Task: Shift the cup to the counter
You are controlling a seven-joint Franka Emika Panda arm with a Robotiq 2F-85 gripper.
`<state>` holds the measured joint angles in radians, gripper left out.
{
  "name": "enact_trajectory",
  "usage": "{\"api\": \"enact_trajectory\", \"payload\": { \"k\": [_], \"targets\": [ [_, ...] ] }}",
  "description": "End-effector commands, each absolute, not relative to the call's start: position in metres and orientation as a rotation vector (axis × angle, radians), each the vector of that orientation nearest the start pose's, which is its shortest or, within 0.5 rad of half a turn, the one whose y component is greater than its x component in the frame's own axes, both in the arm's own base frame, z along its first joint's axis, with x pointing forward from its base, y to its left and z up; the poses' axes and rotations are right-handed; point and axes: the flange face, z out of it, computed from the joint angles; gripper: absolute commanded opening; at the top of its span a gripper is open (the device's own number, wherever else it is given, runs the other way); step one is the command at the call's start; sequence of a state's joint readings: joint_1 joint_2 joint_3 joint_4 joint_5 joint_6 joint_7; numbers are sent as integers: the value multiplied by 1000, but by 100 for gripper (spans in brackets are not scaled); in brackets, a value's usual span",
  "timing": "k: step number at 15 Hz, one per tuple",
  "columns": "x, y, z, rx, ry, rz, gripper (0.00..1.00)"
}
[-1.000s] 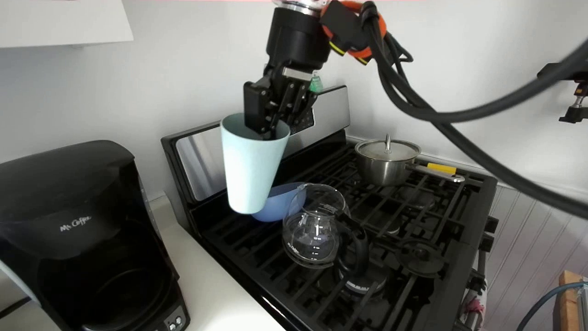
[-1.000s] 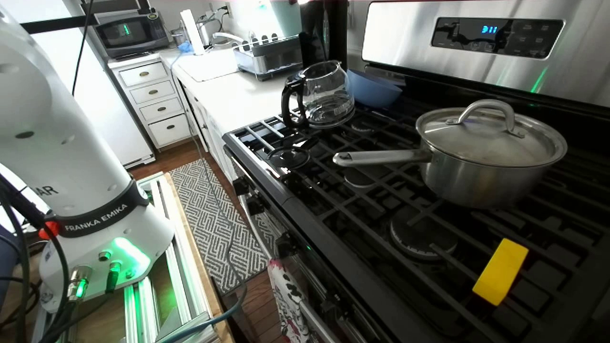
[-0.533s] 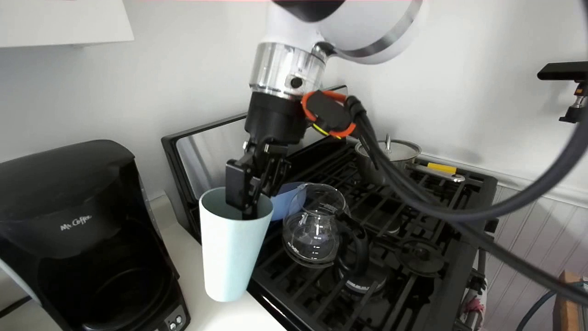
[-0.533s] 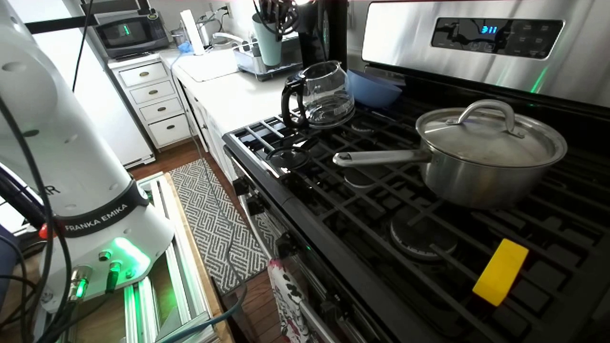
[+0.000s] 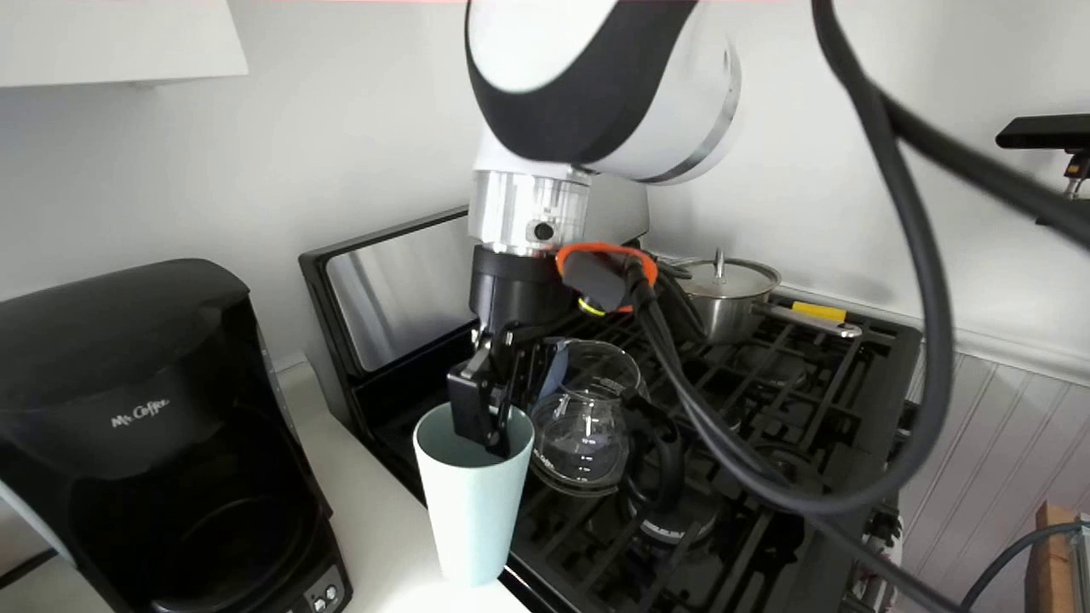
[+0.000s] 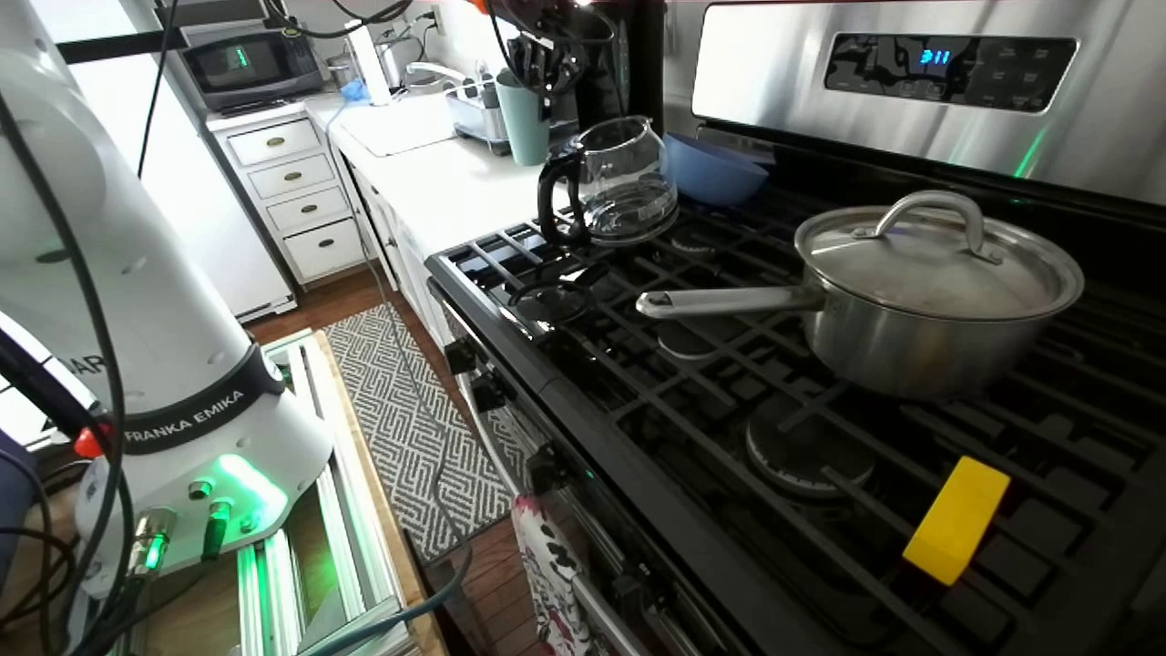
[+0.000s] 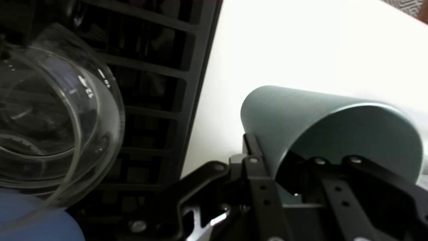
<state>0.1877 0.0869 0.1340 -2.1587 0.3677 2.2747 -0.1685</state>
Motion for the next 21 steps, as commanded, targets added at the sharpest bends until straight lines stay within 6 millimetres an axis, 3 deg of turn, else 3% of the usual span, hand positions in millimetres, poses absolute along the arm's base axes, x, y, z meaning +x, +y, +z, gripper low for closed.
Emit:
{"api": "enact_trajectory", "payload": {
  "k": [1,4,10,15,16,17,21],
  "targets": [
    [533,196,336,-2939,-375,26,2],
    [540,206,319,-2983,-393,23,2],
    [559,227,303,-2973,-386,-71,2],
    [568,235,284,-2981,-377,-31,2],
    [568,236,282,-2981,-374,-24,34],
    [569,238,281,-2981,-372,-20,35],
    [568,239,295,-2970,-361,-35,62]
  ]
}}
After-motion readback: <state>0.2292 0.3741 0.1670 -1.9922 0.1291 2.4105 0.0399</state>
